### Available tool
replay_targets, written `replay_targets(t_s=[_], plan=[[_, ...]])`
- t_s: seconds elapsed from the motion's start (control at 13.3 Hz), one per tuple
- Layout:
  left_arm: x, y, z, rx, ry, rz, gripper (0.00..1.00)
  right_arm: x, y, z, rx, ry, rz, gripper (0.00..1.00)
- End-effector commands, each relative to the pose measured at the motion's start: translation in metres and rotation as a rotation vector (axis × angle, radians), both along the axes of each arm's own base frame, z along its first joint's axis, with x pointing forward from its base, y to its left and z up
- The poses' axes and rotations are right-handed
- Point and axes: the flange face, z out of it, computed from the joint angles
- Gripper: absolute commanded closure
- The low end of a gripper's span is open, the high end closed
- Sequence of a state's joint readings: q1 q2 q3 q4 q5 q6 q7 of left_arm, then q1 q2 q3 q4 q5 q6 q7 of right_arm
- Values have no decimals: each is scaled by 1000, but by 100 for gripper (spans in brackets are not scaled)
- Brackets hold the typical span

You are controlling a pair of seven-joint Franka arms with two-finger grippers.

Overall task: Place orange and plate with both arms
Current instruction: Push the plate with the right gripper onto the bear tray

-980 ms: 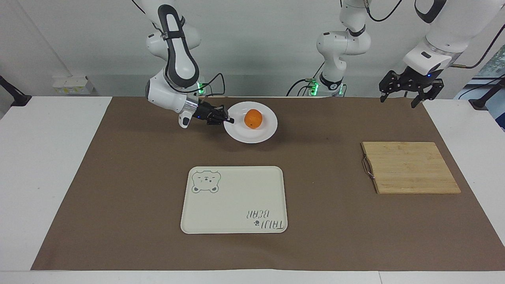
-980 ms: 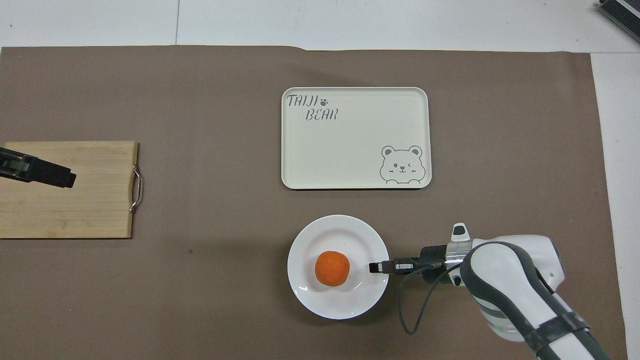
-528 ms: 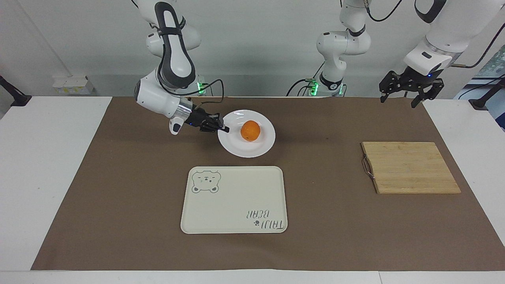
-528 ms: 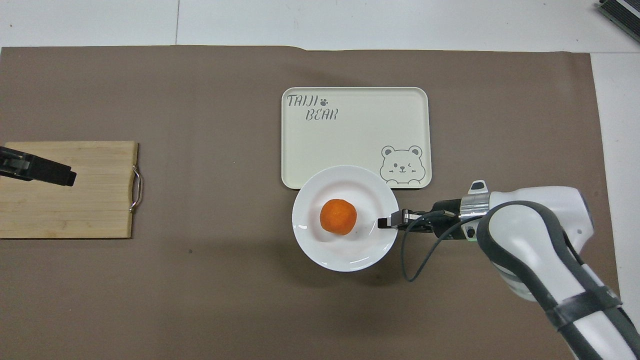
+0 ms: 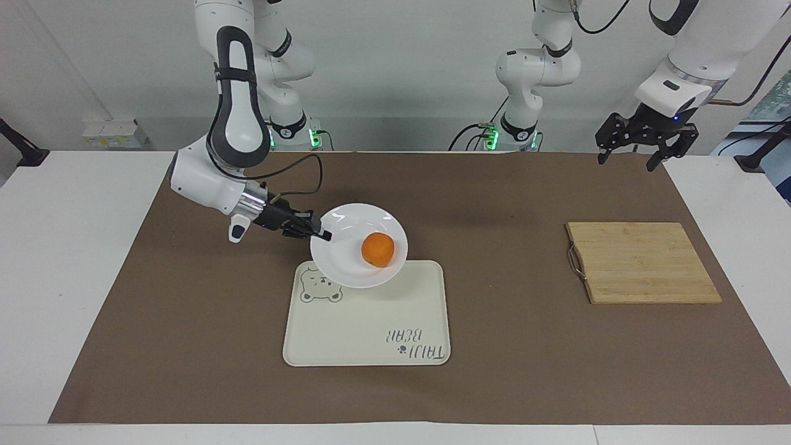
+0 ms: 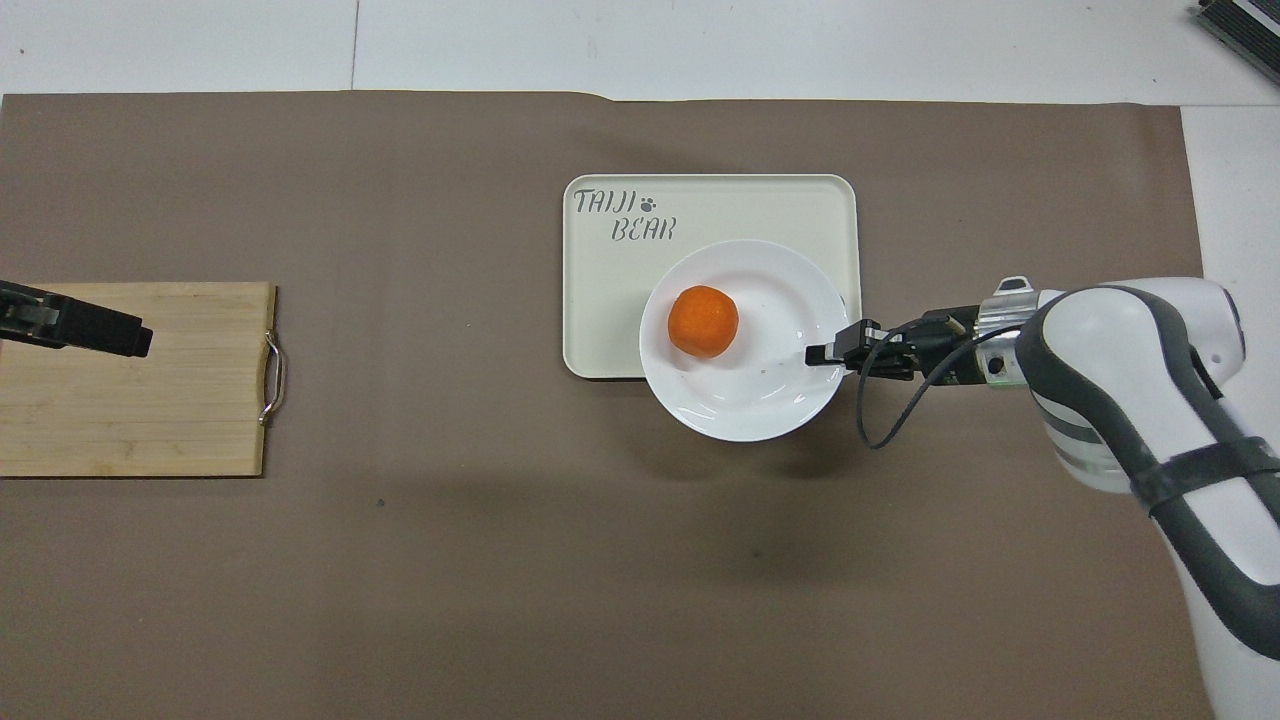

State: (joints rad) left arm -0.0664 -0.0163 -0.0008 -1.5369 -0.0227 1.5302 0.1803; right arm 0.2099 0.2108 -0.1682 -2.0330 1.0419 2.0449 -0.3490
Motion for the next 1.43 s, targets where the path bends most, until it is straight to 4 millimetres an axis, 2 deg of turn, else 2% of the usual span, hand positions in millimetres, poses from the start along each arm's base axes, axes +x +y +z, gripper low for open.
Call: replay_targets(t_s=[0.0, 0.15, 0.23, 0.38, 0.68, 0.75, 0.98, 1.06, 1.21, 1.36], plan=[[-4, -2, 0, 13, -13, 9, 0, 48, -1, -10, 9, -8, -24, 100], [-4, -2, -1, 13, -11, 9, 0, 64, 9, -29, 28, -10, -57, 100], [-4, -3, -1, 13, -11, 6, 0, 74, 12, -29, 11, -40, -85, 100], [-4, -3, -1, 13, -8, 6, 0, 82, 19, -48, 8, -38, -92, 100], [-5, -3, -1, 12, -6, 6, 0, 100, 33, -64, 24, -56, -118, 100], [-5, -3, -1, 12, -5, 6, 0, 99, 42, -68, 23, -55, -111, 100], [-5, -3, -1, 12, -5, 6, 0, 99, 45, -71, 18, -60, -111, 100], [-6, -3, 0, 12, -5, 4, 0, 99, 43, -77, 10, -71, -107, 100], [-6, -4, 0, 12, -5, 3, 0, 98, 42, -76, 7, -85, -101, 100], [-6, -4, 0, 12, -5, 4, 0, 91, 40, -85, -2, -89, -81, 100]])
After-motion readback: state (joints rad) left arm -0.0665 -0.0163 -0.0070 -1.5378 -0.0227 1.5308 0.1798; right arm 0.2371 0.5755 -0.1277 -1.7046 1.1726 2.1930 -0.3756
